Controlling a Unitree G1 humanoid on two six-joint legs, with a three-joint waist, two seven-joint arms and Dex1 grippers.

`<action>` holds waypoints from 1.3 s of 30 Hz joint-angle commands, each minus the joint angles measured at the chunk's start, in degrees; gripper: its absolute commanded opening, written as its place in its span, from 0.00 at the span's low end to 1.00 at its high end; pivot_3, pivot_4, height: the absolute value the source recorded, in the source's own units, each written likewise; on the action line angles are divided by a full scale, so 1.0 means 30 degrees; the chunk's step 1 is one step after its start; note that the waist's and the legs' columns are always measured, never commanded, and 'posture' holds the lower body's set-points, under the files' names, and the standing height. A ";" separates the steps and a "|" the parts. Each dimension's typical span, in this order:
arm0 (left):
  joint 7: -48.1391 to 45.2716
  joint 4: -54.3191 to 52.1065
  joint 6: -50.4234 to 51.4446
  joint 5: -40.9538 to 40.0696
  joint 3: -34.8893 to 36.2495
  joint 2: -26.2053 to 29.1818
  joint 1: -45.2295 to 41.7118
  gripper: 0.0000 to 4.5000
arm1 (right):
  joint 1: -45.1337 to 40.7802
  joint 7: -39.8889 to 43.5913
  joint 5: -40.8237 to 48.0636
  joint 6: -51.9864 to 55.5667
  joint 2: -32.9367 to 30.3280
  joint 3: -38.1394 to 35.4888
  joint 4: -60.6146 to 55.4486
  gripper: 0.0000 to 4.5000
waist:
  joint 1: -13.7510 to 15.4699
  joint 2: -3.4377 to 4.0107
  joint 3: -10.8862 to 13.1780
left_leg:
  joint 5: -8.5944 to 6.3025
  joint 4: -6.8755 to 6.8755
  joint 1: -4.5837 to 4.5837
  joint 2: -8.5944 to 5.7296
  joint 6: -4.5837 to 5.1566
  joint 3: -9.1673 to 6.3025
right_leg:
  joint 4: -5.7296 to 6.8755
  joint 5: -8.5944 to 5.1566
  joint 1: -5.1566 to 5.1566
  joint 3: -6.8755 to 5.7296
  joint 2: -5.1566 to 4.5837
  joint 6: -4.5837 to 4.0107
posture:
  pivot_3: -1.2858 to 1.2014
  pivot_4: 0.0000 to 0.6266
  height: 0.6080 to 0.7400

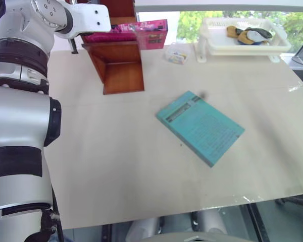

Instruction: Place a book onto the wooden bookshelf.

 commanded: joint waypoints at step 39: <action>-0.3538 -0.4047 0.0478 0.0192 0.0167 0.3515 0.1103 0.87 | -0.1419 0.0268 -0.0149 -0.0521 -0.0779 0.0696 0.0740 1.00 | -0.0118 -0.0017 0.0013 | -0.0019 -0.0045 -0.0022 0.0018 0.0027 0.0047 | -0.0042 0.0000 -0.0041 0.0052 0.0025 0.0000 | 0.52 0.24 1.00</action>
